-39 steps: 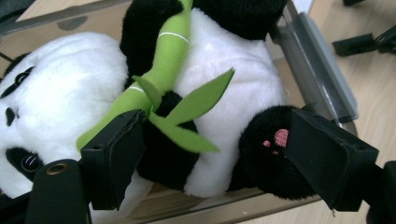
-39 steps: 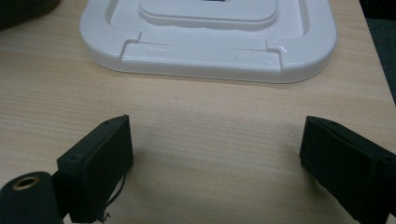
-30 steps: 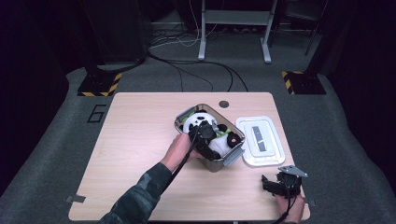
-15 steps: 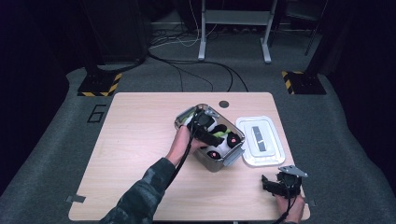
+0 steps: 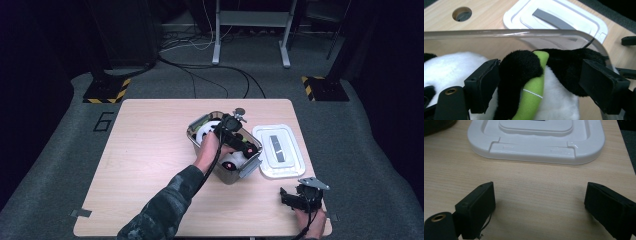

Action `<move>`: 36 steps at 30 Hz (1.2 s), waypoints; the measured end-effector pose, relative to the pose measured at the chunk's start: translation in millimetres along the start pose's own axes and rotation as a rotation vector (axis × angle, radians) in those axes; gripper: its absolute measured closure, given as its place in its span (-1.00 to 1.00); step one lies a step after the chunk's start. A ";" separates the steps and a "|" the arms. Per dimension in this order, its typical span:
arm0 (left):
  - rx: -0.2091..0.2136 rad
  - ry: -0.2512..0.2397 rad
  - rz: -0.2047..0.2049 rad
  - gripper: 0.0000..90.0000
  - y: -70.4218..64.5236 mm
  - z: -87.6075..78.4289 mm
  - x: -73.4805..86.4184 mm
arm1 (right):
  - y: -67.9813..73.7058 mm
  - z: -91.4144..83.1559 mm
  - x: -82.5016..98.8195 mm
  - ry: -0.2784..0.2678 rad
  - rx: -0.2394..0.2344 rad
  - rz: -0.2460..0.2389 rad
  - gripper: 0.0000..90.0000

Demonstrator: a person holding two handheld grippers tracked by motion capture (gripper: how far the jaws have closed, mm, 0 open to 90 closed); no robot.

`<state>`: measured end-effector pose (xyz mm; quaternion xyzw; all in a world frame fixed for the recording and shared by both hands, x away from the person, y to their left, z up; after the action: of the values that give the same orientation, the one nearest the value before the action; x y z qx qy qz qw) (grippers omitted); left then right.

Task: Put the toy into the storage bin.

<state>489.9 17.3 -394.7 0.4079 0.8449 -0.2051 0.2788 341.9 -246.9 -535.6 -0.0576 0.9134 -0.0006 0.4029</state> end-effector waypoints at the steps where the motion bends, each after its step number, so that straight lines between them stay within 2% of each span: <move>1: -0.002 0.007 -0.002 -0.63 0.5 1.9 0.3 | 0.0 0.0 0.0 0.000 0.000 0.000 -0.80; 7: -0.034 0.069 -0.002 -0.63 1.8 12.6 2.7 | 0.1 0.1 0.0 -0.002 0.001 0.000 -0.80; 12: -0.081 0.116 0.041 -0.62 -1.3 17.8 2.3 | 0.1 0.0 0.1 -0.002 0.001 0.000 -0.80; 14: -0.078 0.116 0.043 -0.62 -1.4 17.5 2.2 | 0.1 0.0 0.1 -0.002 0.001 -0.001 -0.80; 17: -0.049 0.086 0.033 -0.63 0.4 9.3 2.2 | 0.1 0.0 0.0 -0.002 0.001 0.000 -0.80; 22: -0.004 -0.009 -0.008 -0.62 10.9 -20.2 3.4 | 0.1 0.0 0.1 -0.001 0.001 0.000 -0.80; 27: -0.038 -0.079 -0.055 -0.62 29.2 -50.2 10.4 | 0.1 0.0 0.1 -0.002 0.001 -0.001 -0.80; 31: -0.076 -0.076 -0.091 -0.60 46.3 -57.4 22.4 | 0.1 0.0 0.0 -0.001 0.001 -0.001 -0.80; 33: -0.079 -0.059 -0.115 -0.58 53.6 -55.6 28.8 | 0.1 0.0 0.0 -0.002 0.001 0.000 -0.80; 36: -0.093 -0.026 -0.122 -0.57 60.4 -47.8 36.5 | 0.2 0.0 0.0 -0.001 0.002 0.000 -0.80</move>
<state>505.2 100.9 -388.9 0.3394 0.8732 -0.1874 0.2953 341.9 -246.7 -535.6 -0.0575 0.9131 -0.0014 0.4036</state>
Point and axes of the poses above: each handheld gripper's, and its own axes: z roughly forward along the jaws, x roughly out of its underside, y roughly to its left, the point moved 1 cm from there along z, roughly forward along the jaws, and after that the axes turned 5 degrees about x, right-handed, at the moved point
